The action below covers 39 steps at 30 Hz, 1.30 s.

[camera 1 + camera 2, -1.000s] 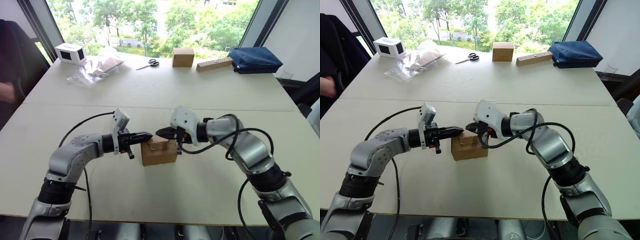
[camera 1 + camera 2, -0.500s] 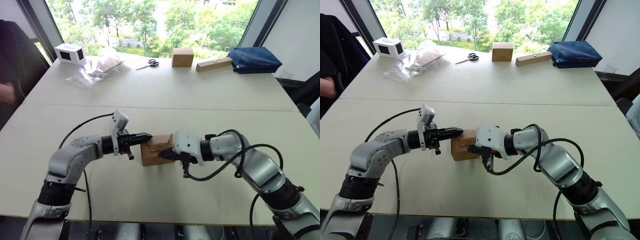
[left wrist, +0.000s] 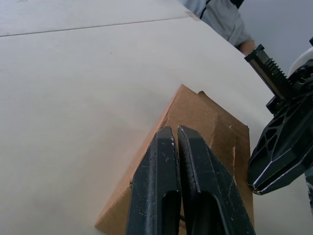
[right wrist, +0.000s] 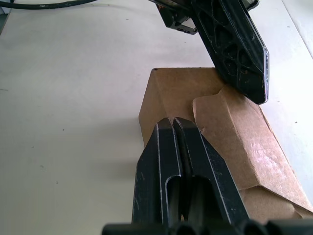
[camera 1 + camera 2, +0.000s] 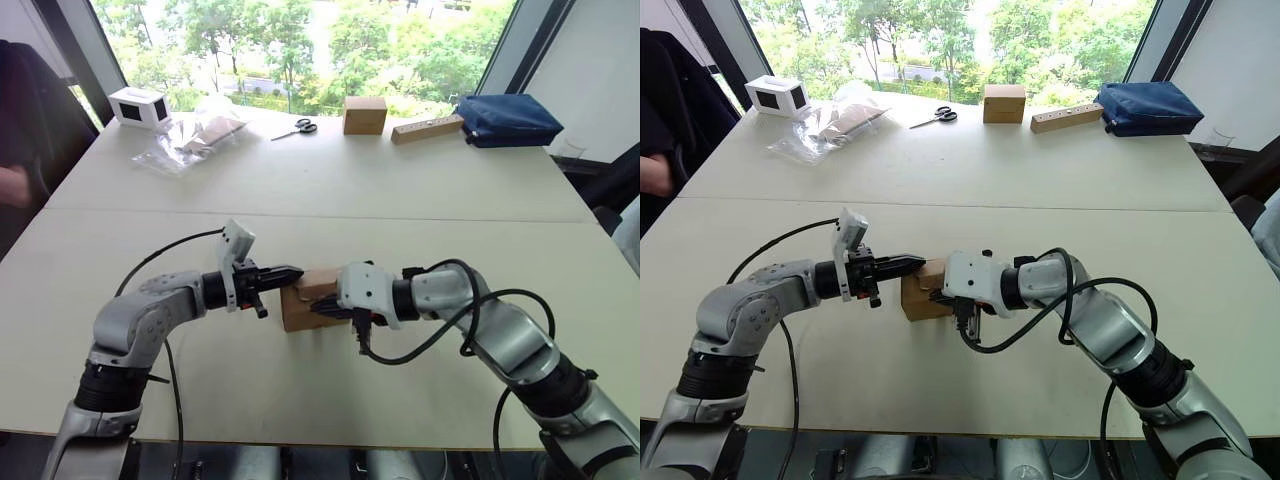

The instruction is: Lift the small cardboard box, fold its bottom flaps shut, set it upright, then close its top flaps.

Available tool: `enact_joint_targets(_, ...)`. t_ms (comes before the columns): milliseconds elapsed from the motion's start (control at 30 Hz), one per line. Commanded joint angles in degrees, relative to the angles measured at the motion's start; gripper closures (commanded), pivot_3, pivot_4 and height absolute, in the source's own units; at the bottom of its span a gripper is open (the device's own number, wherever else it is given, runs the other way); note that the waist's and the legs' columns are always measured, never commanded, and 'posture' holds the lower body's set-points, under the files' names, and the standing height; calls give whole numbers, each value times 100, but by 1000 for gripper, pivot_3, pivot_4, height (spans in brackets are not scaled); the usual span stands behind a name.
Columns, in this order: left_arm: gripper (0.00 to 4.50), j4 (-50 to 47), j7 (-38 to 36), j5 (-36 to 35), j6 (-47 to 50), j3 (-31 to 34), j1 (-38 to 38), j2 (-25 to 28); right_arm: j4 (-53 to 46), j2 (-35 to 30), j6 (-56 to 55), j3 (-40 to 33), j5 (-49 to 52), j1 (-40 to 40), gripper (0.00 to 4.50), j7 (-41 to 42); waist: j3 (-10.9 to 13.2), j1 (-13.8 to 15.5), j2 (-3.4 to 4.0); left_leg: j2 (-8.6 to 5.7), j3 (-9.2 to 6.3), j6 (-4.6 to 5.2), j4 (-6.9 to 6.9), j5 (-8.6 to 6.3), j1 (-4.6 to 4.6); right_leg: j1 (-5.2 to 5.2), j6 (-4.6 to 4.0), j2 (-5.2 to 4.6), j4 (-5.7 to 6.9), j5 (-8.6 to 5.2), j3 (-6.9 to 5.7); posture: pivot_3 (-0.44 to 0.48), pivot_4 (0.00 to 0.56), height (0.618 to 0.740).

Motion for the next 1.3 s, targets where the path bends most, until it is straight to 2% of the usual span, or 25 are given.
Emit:
enact_joint_targets(33, 4374, -178, 90, -193, 82, 159, -134, -64, -9, 43, 2, -224, 16, -113, 4500, -61, 0, 2, 0, 0, 0, 0, 0, 0, 0, 0, 0, 0, 0, 0, 0, 0, 150, 740)
enact_joint_targets(467, 4374, -219, 226, -263, 136, 173, -116, -87, 140, 70, -54, -192, -127, -185, 4500, -104, 0, 0, 0, 0, 0, 0, 0, 0, 0, 0, 0, 0, 0, 0, 0, 0, 150, 740)
enact_joint_targets(867, 4374, -4, 234, -206, 1, 236, -299, -30, -506, -133, 531, -527, 570, -47, 4500, 220, 0, 2, 0, 0, -1, 0, 0, 0, -1, 0, 0, 0, -1, 0, 0, 0, 150, 740)
enact_joint_targets(1100, 4374, 26, 227, -160, -51, 215, -242, -12, -276, -24, 526, -722, 679, -341, 4500, 121, 0, 5, 0, 0, -1, 0, 0, 0, -2, -1, 0, 0, -1, 0, 0, 0, 150, 740)
enact_joint_targets(1300, 4374, -21, 223, -35, -138, 91, -150, -25, 443, 72, -42, -264, 24, -632, 4500, -45, 0, 2, 0, -1, 1, -1, 0, 0, -1, -1, 0, 0, -1, 0, 0, 0, 150, 740)
